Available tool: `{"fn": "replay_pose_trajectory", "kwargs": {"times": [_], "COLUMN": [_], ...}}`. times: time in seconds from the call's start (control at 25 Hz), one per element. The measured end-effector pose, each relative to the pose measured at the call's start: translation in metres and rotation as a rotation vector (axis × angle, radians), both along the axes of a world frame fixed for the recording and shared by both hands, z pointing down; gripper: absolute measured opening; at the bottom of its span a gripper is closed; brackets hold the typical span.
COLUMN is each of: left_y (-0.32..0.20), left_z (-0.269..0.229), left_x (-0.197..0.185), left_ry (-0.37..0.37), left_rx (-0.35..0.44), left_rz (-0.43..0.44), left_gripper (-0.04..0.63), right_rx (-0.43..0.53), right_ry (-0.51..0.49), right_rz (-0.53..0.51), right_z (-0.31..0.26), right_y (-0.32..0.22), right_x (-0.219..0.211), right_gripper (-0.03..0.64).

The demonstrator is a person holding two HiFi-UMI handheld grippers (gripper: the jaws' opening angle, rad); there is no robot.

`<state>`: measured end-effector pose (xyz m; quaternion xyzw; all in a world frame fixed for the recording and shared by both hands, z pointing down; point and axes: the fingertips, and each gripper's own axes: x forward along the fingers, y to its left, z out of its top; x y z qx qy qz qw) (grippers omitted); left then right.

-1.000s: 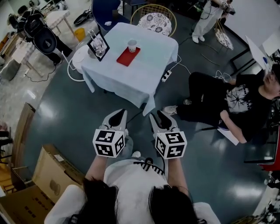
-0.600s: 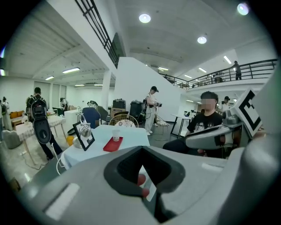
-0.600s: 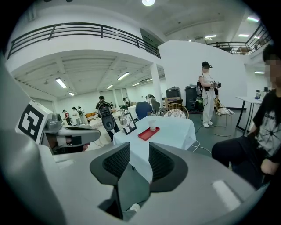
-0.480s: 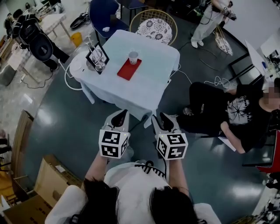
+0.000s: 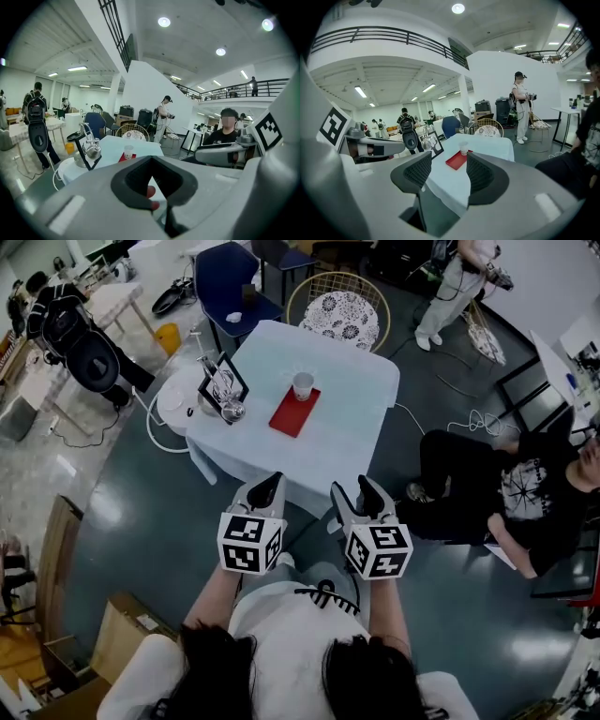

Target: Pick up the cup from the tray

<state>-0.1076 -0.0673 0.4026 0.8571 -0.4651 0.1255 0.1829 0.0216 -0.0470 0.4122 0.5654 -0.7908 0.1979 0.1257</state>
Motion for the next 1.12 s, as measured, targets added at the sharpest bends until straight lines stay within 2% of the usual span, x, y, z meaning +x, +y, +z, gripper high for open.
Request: {"fn": "replay_pose_trajectory", "kwargs": {"times": [0.28, 0.44, 0.68, 0.88, 1.12], "left_y": [-0.034, -0.049, -0.080, -0.113, -0.159], "left_z": [-0.004, -0.002, 0.009, 0.018, 0.031], "left_x": [-0.016, -0.016, -0.024, -0.019, -0.008], "left_ry": [0.012, 0.014, 0.017, 0.007, 0.024], "left_rx": [0.014, 0.017, -0.009, -0.026, -0.046], "left_rz": [-0.019, -0.025, -0.082, -0.102, -0.128], "left_gripper": [0.001, 0.001, 0.001, 0.001, 0.001], "right_rx": [0.123, 0.146, 0.150, 0.114, 0.086], "right_ry": [-0.008, -0.004, 0.002, 0.000, 0.027], "right_rz": [-0.010, -0.055, -0.098, -0.173, -0.195], "right_z": [-0.026, -0.032, -0.028, -0.012, 0.005], "right_y": [-0.038, -0.061, -0.107, -0.145, -0.190], "right_x": [-0.012, -0.018, -0.020, -0.029, -0.026], "right_gripper": [0.305, 0.336, 0.365, 0.388, 0.387]}}
